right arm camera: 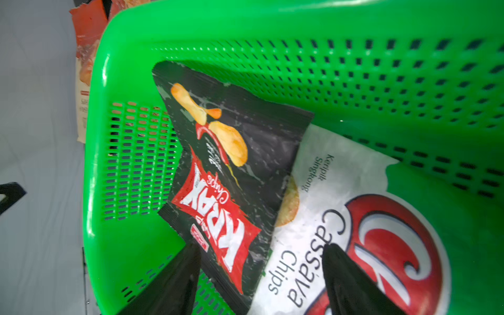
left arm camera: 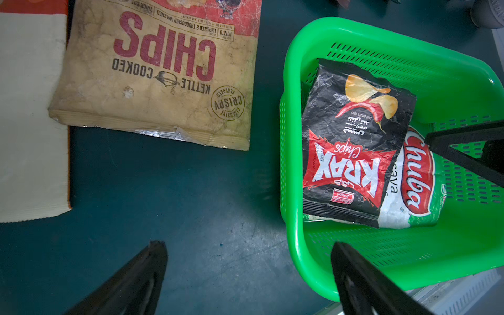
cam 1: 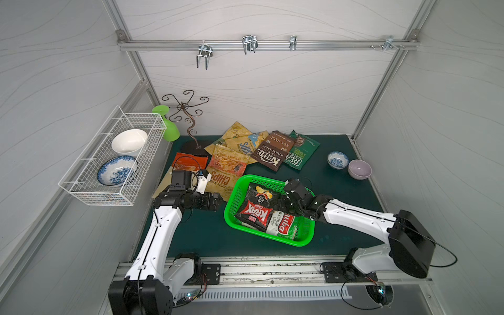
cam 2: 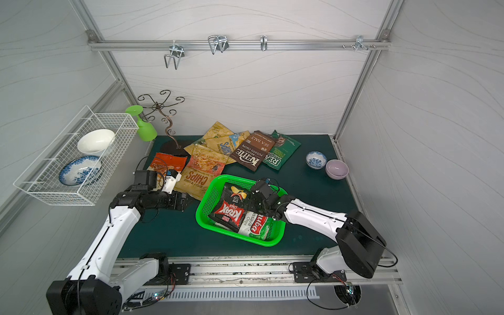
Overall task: Put the potato chips into the basket
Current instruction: Place the potato chip in the basket.
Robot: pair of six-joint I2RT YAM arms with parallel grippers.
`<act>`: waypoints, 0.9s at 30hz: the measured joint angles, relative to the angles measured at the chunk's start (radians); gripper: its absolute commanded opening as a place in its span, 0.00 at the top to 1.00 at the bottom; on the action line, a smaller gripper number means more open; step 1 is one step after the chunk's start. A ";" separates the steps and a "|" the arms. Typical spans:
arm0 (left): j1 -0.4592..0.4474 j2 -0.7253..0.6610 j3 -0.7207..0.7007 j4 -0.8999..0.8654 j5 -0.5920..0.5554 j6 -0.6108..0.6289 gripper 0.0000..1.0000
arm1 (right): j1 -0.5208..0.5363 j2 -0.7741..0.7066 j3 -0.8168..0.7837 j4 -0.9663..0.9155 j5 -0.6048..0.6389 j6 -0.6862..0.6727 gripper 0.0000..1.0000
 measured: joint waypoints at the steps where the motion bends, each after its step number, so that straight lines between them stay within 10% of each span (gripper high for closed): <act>1: 0.000 0.000 0.000 0.000 0.000 0.000 0.02 | -0.002 -0.001 0.009 -0.023 0.003 -0.013 0.25; 27: 0.000 0.000 0.000 0.000 0.000 0.000 0.02 | 0.008 0.463 0.595 -0.236 -0.024 -0.370 0.30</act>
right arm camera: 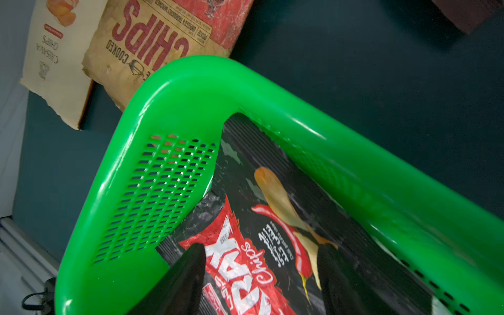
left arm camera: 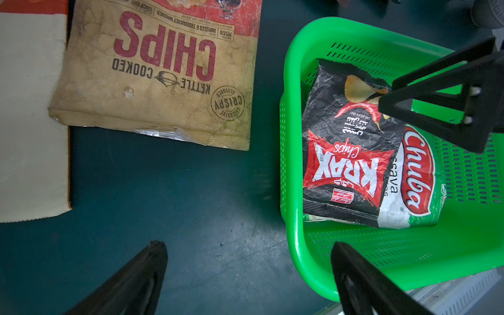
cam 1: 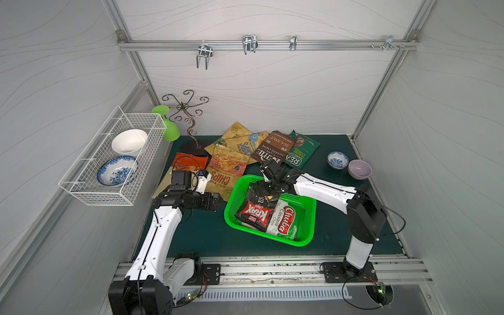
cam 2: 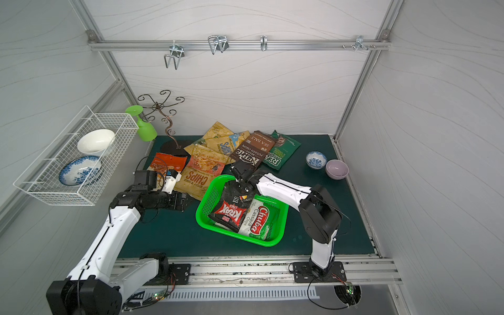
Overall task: Put the potato chips into the basket
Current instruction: Place the potato chip in the basket.
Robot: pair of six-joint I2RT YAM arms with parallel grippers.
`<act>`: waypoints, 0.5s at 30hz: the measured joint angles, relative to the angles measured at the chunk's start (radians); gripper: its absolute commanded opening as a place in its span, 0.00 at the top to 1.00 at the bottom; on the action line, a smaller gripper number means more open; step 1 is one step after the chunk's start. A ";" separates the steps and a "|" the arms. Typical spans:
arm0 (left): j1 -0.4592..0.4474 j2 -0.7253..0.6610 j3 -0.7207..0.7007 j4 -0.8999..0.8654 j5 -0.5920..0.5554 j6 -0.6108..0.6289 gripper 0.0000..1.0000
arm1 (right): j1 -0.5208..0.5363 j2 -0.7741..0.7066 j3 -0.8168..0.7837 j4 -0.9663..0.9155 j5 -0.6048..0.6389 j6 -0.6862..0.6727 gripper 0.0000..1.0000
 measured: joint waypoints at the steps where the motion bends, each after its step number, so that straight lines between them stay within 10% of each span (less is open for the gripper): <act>1: 0.000 0.000 0.000 0.000 0.000 0.000 0.02 | 0.007 0.023 0.020 -0.006 0.009 -0.011 0.30; 15: 0.000 -0.002 0.000 0.000 0.000 0.000 0.02 | 0.060 0.159 0.072 -0.015 0.009 -0.083 0.27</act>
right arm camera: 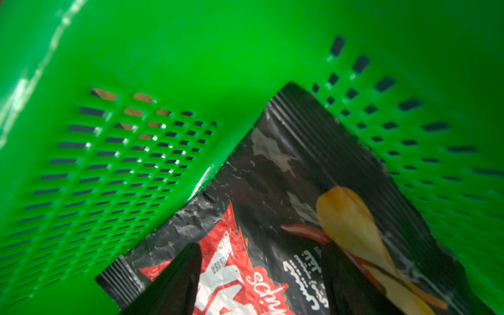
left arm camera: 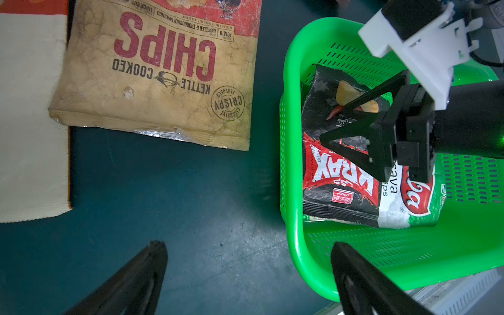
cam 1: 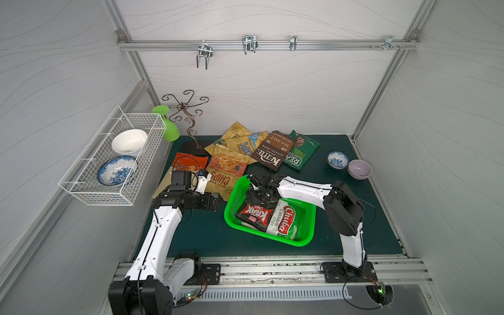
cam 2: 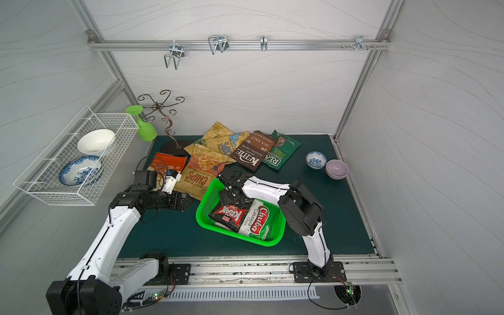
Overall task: Put the potato chips into the basket
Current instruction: Place the potato chip in the basket.
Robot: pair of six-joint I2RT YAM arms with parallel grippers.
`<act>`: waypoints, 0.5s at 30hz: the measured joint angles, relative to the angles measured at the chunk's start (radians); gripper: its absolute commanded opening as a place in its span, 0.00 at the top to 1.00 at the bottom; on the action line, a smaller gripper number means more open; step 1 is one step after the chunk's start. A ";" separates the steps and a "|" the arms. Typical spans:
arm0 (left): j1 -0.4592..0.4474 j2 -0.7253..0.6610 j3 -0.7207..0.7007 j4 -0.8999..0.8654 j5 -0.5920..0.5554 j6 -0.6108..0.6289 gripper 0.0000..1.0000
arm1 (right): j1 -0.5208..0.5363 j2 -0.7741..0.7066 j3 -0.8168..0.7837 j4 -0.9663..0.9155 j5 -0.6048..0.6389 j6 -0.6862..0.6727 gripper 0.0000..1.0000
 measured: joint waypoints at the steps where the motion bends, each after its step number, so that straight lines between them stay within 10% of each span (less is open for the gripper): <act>1: 0.000 0.000 0.000 0.000 0.000 0.000 0.02 | 0.000 0.002 0.000 0.005 -0.010 0.000 0.27; 15: 0.000 -0.004 0.000 0.000 0.000 0.000 0.02 | 0.000 0.012 -0.022 0.037 -0.153 0.007 0.24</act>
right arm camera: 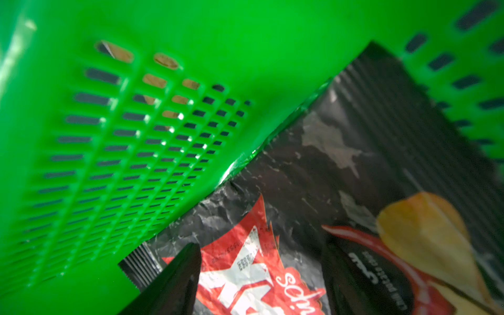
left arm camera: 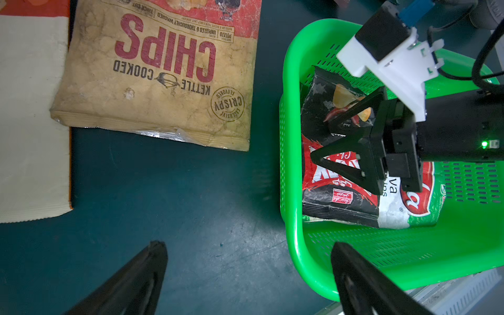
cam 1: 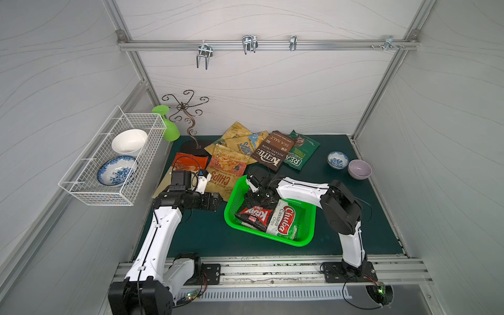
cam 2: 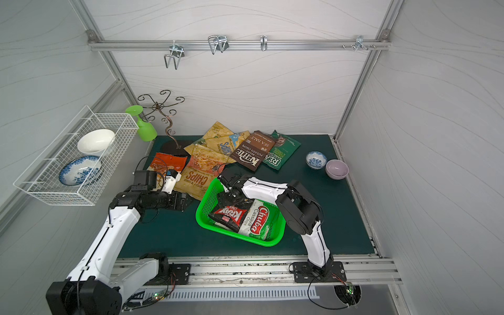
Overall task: Put the potato chips into the basket
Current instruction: Place the potato chip in the basket, then pick up the potato chip from the center of the board.
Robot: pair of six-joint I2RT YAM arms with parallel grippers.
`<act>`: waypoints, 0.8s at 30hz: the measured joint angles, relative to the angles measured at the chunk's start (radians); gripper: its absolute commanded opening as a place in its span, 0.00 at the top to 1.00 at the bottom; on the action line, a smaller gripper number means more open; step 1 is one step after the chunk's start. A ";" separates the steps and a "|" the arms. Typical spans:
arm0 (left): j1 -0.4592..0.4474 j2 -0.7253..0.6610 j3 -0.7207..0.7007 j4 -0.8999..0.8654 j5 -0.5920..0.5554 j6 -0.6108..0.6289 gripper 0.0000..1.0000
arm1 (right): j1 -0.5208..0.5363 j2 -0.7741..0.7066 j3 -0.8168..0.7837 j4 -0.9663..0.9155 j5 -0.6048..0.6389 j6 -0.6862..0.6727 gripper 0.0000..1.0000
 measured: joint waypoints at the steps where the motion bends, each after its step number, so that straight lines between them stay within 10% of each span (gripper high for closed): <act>1: 0.000 0.000 0.000 0.000 0.000 0.000 0.02 | 0.000 -0.012 -0.006 -0.001 -0.003 0.002 0.24; 8: 0.000 0.000 0.000 0.000 0.000 0.000 0.02 | -0.010 -0.224 -0.023 -0.002 -0.021 0.003 0.01; 24: 0.000 -0.011 0.000 0.000 0.001 0.004 0.02 | -0.514 -0.471 -0.197 0.056 -0.165 0.159 0.10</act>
